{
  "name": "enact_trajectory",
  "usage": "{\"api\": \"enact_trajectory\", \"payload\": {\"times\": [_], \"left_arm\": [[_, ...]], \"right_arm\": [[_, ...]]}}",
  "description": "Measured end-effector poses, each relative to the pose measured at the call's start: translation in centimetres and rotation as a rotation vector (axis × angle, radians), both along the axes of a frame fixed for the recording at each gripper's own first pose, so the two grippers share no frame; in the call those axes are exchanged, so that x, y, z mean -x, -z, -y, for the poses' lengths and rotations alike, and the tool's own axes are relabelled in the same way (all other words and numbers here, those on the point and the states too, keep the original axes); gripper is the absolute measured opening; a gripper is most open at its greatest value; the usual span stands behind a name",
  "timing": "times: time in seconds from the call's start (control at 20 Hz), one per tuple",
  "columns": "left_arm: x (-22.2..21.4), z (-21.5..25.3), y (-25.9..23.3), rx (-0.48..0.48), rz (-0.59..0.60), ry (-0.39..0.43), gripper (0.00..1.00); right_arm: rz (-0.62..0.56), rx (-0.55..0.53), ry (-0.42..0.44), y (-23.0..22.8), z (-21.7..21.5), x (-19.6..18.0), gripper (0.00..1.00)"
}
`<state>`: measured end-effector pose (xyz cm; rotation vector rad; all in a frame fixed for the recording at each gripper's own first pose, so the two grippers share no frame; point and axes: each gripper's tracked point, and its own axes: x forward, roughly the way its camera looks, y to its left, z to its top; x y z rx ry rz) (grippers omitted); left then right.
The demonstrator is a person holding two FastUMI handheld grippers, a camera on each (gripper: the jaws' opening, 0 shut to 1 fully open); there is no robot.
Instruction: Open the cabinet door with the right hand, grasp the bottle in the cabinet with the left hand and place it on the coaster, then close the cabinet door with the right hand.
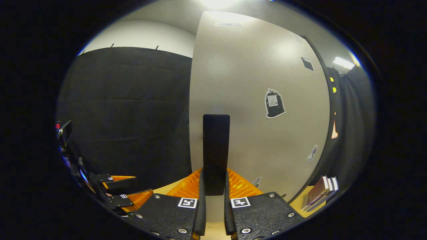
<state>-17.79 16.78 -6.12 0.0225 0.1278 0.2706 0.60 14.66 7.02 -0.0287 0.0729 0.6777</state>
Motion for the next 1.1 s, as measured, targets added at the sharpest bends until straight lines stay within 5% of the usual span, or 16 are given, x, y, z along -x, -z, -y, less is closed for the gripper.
{"api": "enact_trajectory", "payload": {"times": [0.5,0.9,1.1], "left_arm": [[-0.9,3.9,-1.2,-0.008,0.017,0.081,0.8],[-2.4,6.7,-1.7,-0.017,0.028,0.154,0.86],[-2.8,8.2,-2.2,-0.024,0.037,0.19,0.8]], "right_arm": [[-0.006,-0.012,-0.032,0.0,5.4,2.7,0.23],[-0.027,-0.053,0.071,0.2,11.3,5.4,0.21],[0.0,-0.034,0.147,0.4,14.3,6.0,0.18]]}}
